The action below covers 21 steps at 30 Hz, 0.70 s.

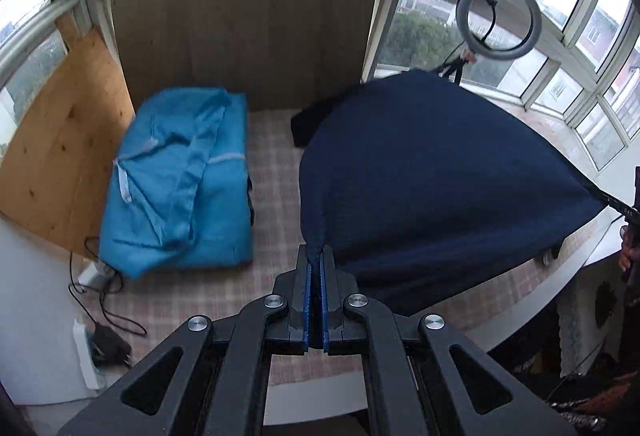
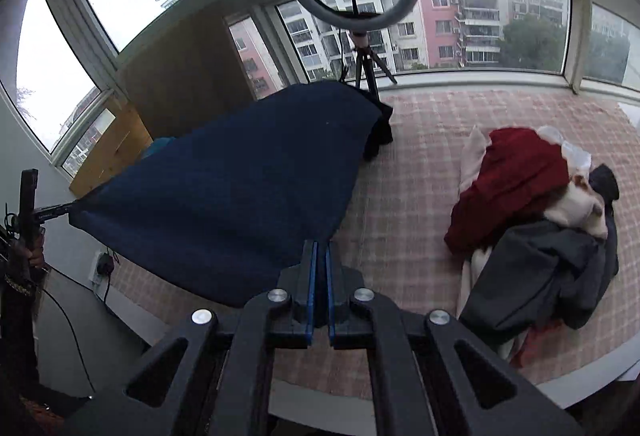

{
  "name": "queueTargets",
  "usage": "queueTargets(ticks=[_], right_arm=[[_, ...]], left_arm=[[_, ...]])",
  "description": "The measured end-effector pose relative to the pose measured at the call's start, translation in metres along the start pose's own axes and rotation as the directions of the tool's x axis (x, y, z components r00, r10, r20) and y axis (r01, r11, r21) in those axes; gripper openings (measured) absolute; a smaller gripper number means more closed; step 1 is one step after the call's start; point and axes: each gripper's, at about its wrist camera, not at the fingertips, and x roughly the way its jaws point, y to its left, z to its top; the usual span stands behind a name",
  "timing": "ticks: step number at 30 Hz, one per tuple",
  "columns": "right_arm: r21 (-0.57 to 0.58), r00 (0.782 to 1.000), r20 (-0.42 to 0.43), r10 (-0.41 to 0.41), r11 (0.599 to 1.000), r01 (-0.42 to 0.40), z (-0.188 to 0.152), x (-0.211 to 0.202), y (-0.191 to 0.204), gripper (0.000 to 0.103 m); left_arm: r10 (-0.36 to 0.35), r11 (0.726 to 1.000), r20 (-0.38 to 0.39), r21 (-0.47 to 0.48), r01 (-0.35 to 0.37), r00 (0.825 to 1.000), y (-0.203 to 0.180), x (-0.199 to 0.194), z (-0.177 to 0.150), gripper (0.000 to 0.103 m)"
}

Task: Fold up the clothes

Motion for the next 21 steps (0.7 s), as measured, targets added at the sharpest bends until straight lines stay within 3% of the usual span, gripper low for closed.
queueTargets(ticks=[3, 6, 10, 14, 21], right_arm=[[0.117, 0.992, -0.125, 0.029, 0.993, -0.014, -0.063, 0.048, -0.029, 0.004], [0.228, 0.973, -0.226, 0.047, 0.974, 0.006, -0.116, 0.089, -0.054, 0.004], [0.256, 0.959, -0.281, 0.029, 0.966, 0.046, -0.148, 0.109, -0.066, 0.004], [0.261, 0.967, -0.254, 0.027, 0.964, 0.041, -0.145, 0.097, -0.068, 0.004], [0.223, 0.987, -0.159, -0.02, 0.973, 0.056, -0.142, 0.015, -0.049, 0.004]], left_arm=[[-0.046, 0.996, -0.139, -0.087, 0.034, 0.989, 0.017, 0.064, -0.055, 0.003], [-0.084, 0.985, -0.245, -0.169, 0.043, 0.966, 0.03, 0.114, -0.101, 0.003], [-0.088, 0.98, -0.324, -0.2, 0.022, 0.942, 0.036, 0.149, -0.139, 0.003], [-0.116, 0.972, -0.305, -0.229, 0.046, 0.945, 0.036, 0.144, -0.142, 0.002], [-0.104, 0.98, -0.197, -0.188, 0.067, 0.975, 0.015, 0.065, -0.146, 0.0]])
